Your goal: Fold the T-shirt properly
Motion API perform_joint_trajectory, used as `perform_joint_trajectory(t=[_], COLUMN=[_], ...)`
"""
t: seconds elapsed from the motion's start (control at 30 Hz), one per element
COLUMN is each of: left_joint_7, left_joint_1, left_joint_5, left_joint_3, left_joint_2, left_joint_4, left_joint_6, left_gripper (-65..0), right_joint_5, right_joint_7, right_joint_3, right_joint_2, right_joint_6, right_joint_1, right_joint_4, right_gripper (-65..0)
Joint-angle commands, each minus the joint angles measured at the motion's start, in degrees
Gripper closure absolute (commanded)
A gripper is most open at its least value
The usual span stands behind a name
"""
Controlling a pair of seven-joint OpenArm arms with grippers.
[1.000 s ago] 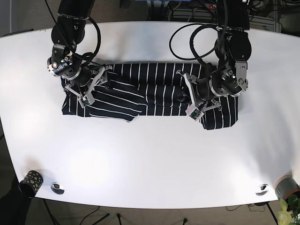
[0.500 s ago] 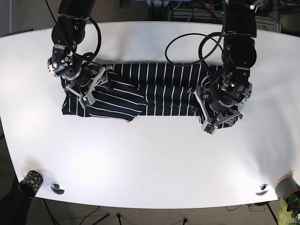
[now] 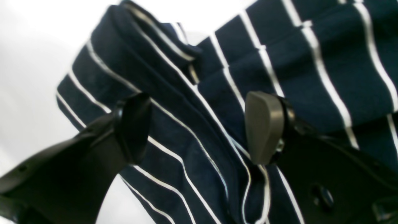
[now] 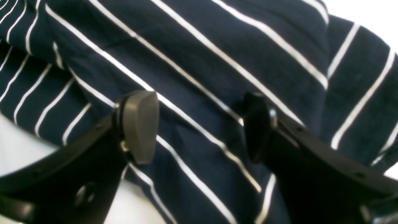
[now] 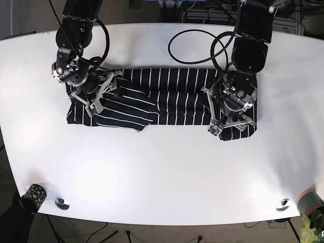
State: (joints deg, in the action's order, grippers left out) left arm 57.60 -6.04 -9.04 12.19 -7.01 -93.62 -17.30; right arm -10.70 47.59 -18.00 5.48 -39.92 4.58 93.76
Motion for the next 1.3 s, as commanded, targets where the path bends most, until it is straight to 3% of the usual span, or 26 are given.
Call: perform_joint_trajectory(t=[0.0, 0.3, 0.67, 0.77, 0.97, 1.27], left_joint_7=[-0.6, -0.7, -0.7, -0.7, -0.7, -0.4], left_joint_1=[-0.8, -1.0, -1.2, -1.2, -2.2, -1.7], left_joint_5=[-0.2, -3.8, -3.8, -3.9, -3.9, -3.6], left_joint_3=[-0.2, 0.0, -0.2, -0.2, -0.2, -2.8], left_joint_2=[-0.2, -1.2, -1.4, -1.5, -1.6, -1.6], left_joint_4=[-1.1, 1.5, 3.6, 3.9, 6.5, -1.1], left_joint_6=[0.4, 0.5, 0.5, 0.5, 0.5, -1.3], left_gripper=[-43.5, -43.9, -42.1, -30.3, -0.4, 0.0], right_joint_5=[-0.9, -0.9, -0.9, -0.9, -0.9, -0.9], right_joint_7=[-1.3, -1.3, -1.3, -1.3, -1.3, -1.3], right_joint_3=[-0.2, -0.2, -0.2, -0.2, -0.2, -0.2], right_joint_2=[0.5, 0.5, 0.5, 0.5, 0.5, 0.5], right_joint_6=[-0.08, -0.08, -0.08, -0.08, -0.08, -0.08], right_joint_1=[-0.8, -0.8, -0.8, -0.8, -0.8, -0.8], right_joint_4=[1.1, 1.1, 1.1, 1.1, 1.1, 1.1], right_gripper=[-40.0, -40.0, -40.0, -40.0, -40.0, -40.0])
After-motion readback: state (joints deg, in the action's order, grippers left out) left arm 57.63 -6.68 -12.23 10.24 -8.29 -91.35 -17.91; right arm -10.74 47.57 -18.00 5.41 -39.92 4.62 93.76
